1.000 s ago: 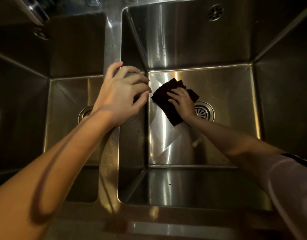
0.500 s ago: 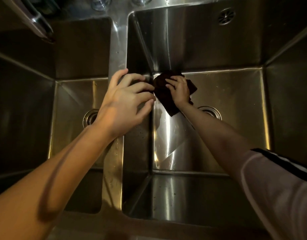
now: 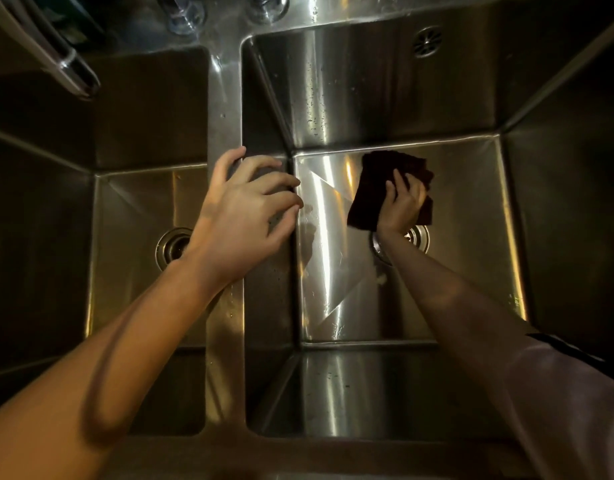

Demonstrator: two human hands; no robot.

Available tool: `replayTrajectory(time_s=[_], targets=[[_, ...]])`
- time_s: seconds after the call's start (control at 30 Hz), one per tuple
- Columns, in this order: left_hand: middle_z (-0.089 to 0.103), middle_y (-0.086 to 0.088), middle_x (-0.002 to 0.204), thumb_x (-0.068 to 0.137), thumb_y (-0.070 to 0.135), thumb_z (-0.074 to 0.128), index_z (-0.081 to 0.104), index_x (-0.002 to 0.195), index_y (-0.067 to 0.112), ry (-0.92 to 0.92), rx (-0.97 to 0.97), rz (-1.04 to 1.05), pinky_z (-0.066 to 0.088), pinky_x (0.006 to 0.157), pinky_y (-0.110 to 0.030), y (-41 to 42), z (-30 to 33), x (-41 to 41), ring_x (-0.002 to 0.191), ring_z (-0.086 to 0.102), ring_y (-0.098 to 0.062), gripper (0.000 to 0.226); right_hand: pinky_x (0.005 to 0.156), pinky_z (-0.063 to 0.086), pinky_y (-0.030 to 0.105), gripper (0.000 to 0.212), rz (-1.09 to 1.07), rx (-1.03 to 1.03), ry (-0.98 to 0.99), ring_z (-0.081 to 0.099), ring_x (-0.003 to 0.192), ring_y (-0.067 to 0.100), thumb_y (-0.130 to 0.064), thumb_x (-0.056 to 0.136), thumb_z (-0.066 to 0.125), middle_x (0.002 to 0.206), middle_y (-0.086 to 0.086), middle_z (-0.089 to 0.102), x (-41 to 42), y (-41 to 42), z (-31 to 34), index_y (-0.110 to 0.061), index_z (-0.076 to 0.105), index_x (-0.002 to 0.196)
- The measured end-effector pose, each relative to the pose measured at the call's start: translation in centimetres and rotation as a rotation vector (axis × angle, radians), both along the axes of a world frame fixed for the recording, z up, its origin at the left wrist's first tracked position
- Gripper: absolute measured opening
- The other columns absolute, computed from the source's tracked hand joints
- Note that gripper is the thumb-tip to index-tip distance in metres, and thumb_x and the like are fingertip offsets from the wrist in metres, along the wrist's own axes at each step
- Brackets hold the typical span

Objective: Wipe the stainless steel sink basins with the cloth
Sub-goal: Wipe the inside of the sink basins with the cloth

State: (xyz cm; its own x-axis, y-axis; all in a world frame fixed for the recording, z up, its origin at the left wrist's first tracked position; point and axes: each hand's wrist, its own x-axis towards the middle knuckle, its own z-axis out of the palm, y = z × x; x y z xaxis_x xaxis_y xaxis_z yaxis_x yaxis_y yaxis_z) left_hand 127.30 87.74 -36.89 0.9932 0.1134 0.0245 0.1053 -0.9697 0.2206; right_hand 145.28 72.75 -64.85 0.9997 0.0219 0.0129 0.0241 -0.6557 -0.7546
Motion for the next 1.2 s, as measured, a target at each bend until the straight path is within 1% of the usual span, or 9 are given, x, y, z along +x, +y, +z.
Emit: replayTrajectory(time_s=[0.27,0.43,0.53,0.63,0.77,0.87,0.93,1.07,1.2], targets=[[0.067,0.007,0.116,0.095,0.033,0.043,0.075,0.097,0.024,0.010,0.023,-0.017,0.015,0.116,-0.046,0.0,0.0,0.1,0.126,0.047,-0.018,0.033,0.099,0.029,0.018,0.026,0.235,-0.029,-0.019,0.053,0.114,0.029,-0.020,0.090,0.060,0.116,0.012,0.064,3.9,-0.3,0.3,-0.013,0.071,0.113],[0.066,0.007,0.117,0.096,0.033,0.042,0.074,0.097,0.024,0.019,0.009,-0.031,0.018,0.114,-0.049,0.4,-0.2,0.1,0.126,0.047,-0.018,0.033,0.104,0.032,0.022,0.030,0.082,-0.053,0.006,0.047,0.122,0.024,-0.022,0.093,0.056,0.125,0.008,0.059,6.9,-2.5,0.2,-0.017,0.067,0.120],[0.067,0.007,0.117,0.095,0.032,0.044,0.074,0.097,0.024,0.010,0.007,-0.025,0.019,0.114,-0.048,0.4,-0.3,0.1,0.125,0.048,-0.018,0.031,0.104,0.029,0.020,0.032,-0.035,-0.103,0.045,0.042,0.128,0.021,-0.023,0.096,0.052,0.133,0.004,0.053,5.7,-3.7,0.2,-0.019,0.062,0.127],[0.068,0.006,0.115,0.094,0.031,0.046,0.075,0.096,0.024,-0.006,0.011,-0.025,0.019,0.113,-0.047,0.3,-0.3,0.1,0.124,0.049,-0.019,0.029,0.101,0.031,0.021,0.030,-0.078,-0.073,0.021,0.046,0.124,0.026,-0.022,0.095,0.053,0.129,0.008,0.057,3.1,-3.3,0.4,-0.014,0.065,0.122],[0.068,0.005,0.114,0.092,0.029,0.048,0.075,0.094,0.023,-0.022,0.015,-0.037,0.017,0.112,-0.044,0.3,-0.3,0.2,0.123,0.050,-0.019,0.027,0.100,0.033,0.026,0.027,0.105,-0.059,0.024,0.050,0.117,0.032,-0.019,0.093,0.056,0.122,0.012,0.061,0.8,-1.1,0.6,-0.012,0.069,0.116],[0.069,0.004,0.113,0.091,0.028,0.050,0.075,0.092,0.023,-0.031,0.025,-0.058,0.016,0.111,-0.042,0.5,-0.4,0.2,0.123,0.049,-0.019,0.025,0.096,0.032,0.021,0.026,0.290,-0.062,0.011,0.050,0.116,0.027,-0.020,0.093,0.058,0.120,0.009,0.063,0.1,1.5,1.0,-0.015,0.070,0.115],[0.068,0.004,0.114,0.091,0.027,0.052,0.075,0.093,0.023,-0.025,0.026,-0.057,0.016,0.111,-0.043,0.5,-0.4,0.1,0.124,0.048,-0.019,0.024,0.096,0.033,0.022,0.025,0.326,-0.045,0.019,0.050,0.117,0.026,-0.020,0.093,0.057,0.120,0.008,0.062,0.3,3.1,1.1,-0.016,0.070,0.114],[0.068,0.006,0.114,0.093,0.028,0.051,0.075,0.094,0.024,-0.015,0.020,-0.055,0.013,0.113,-0.039,0.4,-0.4,0.2,0.124,0.048,-0.018,0.025,0.095,0.034,0.021,0.025,0.203,-0.001,0.063,0.051,0.115,0.022,-0.020,0.094,0.056,0.119,0.008,0.060,1.7,4.0,0.9,-0.018,0.070,0.114],[0.068,0.007,0.115,0.094,0.029,0.049,0.074,0.095,0.025,-0.003,0.005,-0.051,0.014,0.113,-0.041,0.5,-0.4,0.0,0.126,0.047,-0.017,0.026,0.098,0.036,0.027,0.027,0.080,-0.027,0.006,0.050,0.117,0.026,-0.021,0.095,0.053,0.122,0.011,0.058,3.8,2.2,0.5,-0.016,0.069,0.117]])
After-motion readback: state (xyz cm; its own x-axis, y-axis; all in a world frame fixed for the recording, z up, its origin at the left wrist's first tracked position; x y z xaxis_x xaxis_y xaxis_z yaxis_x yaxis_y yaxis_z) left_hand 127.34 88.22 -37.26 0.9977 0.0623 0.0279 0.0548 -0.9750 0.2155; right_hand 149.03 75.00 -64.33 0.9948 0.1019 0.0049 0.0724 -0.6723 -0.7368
